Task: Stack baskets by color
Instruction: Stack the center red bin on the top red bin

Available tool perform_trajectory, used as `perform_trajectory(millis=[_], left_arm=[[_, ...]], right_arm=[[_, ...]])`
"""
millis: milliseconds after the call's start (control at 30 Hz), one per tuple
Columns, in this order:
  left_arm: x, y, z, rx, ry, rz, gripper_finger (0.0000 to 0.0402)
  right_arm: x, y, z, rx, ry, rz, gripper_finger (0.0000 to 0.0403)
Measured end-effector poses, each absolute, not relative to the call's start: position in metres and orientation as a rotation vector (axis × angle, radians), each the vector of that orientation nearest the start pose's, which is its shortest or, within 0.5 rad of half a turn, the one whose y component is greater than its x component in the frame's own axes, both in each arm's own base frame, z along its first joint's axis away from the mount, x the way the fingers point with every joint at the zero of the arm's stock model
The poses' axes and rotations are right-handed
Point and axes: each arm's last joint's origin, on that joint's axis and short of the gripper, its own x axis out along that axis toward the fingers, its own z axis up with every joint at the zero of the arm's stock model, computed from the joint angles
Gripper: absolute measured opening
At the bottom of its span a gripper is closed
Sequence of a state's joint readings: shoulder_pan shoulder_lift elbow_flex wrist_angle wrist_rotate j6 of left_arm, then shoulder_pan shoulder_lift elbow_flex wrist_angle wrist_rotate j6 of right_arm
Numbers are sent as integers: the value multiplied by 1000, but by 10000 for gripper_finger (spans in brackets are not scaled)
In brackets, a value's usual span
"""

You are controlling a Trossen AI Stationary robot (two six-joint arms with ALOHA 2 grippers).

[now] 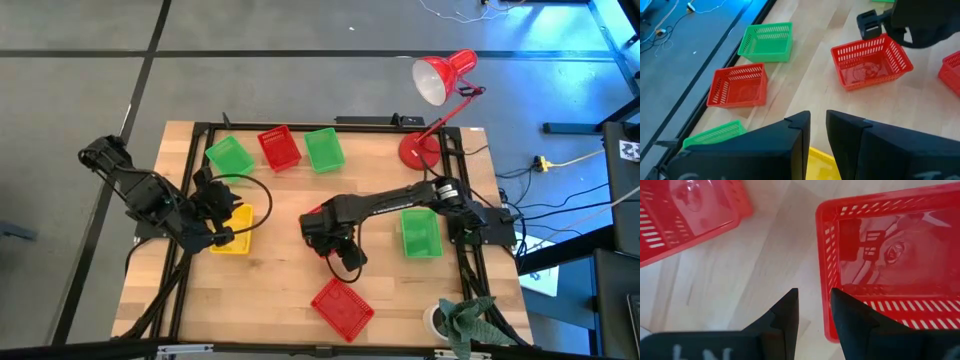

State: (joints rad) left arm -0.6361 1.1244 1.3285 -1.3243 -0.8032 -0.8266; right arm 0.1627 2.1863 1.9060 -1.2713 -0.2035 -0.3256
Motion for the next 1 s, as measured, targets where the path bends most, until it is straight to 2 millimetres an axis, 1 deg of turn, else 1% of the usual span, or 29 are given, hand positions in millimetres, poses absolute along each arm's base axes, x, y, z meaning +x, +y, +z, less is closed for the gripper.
perform_trajectory(millis=[467, 667, 767, 867, 900, 1000], left_arm=[[151, -86, 371, -38, 695, 464, 54], [151, -86, 371, -38, 696, 464, 54], [151, -86, 371, -38, 696, 464, 54], [151, -86, 371, -38, 696, 464, 54], [151, -86, 371, -38, 695, 464, 54], [151, -86, 371, -38, 696, 464, 54]], right_arm=[[435, 77, 184, -221, 1478, 534, 113], [444, 79, 168, -221, 1453, 529, 110], [447, 79, 161, -187, 1455, 497, 85], [448, 79, 162, -198, 1446, 486, 28], [448, 79, 163, -208, 1441, 479, 16], [449, 76, 169, -292, 1455, 387, 10]])
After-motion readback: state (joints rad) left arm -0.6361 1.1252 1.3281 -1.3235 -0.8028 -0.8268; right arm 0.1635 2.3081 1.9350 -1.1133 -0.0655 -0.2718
